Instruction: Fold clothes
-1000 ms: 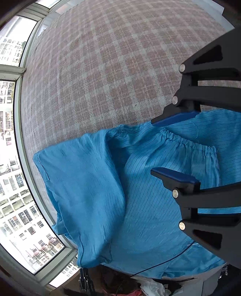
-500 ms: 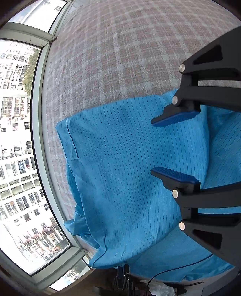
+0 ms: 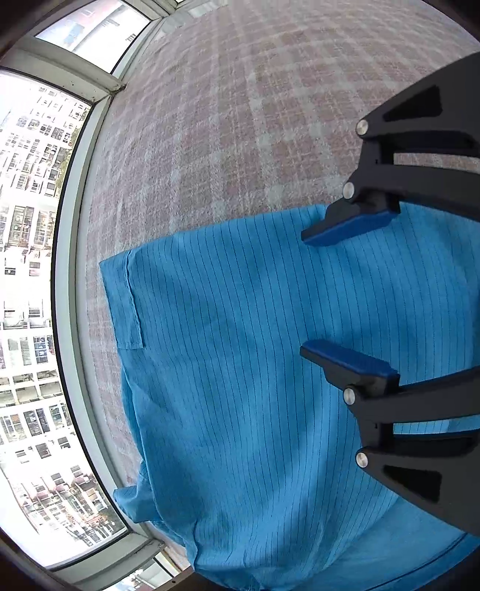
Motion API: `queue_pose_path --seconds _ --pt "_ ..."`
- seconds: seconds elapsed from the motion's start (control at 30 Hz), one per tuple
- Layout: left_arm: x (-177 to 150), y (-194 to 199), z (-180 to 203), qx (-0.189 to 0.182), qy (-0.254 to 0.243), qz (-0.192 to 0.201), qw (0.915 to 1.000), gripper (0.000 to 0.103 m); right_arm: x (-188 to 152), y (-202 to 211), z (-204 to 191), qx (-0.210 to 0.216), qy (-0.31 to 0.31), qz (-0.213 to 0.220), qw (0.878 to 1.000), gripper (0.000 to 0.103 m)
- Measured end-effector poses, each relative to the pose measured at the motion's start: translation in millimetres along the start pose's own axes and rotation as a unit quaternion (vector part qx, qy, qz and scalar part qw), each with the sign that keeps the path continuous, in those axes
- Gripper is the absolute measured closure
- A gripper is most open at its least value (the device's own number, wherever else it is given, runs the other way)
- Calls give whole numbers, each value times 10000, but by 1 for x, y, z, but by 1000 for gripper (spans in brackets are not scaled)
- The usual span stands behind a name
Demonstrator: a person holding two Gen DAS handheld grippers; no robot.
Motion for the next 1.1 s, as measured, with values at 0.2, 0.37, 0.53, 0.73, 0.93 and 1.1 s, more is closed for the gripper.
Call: queue_pose_path --seconds 0.2,0.37,0.53,0.73,0.93,1.1 --pt "2 -11 2 72 85 59 9999 85 -18 19 6 179 -217 67 9996 49" --pt "-7 -18 1 77 151 32 9999 79 -80 38 20 336 -574 -80 9978 49" --pt "-17 -8 8 -31 174 265 9995 79 -140 57 33 491 -931 -228 9942 49" --pt "-20 -11 19 -24 141 264 9996 84 -175 57 31 803 -1133 -459 9892 49" --pt "-26 -8 33 32 43 290 9996 84 -176 50 12 1003 -831 -560 9899 53" --pt "-30 -4 36 -22 124 387 9992 86 -158 37 10 717 -609 -498 9943 72"
Point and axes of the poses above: each gripper's, at about its wrist camera, not at the fingertips, and y roughly against the way its jaws point, z to its right, x to its top, the point moved 9 cm from there along -y, roughly the way its jaws point, and after that the axes turned 11 degrees about -z, right-handed, at the moved point
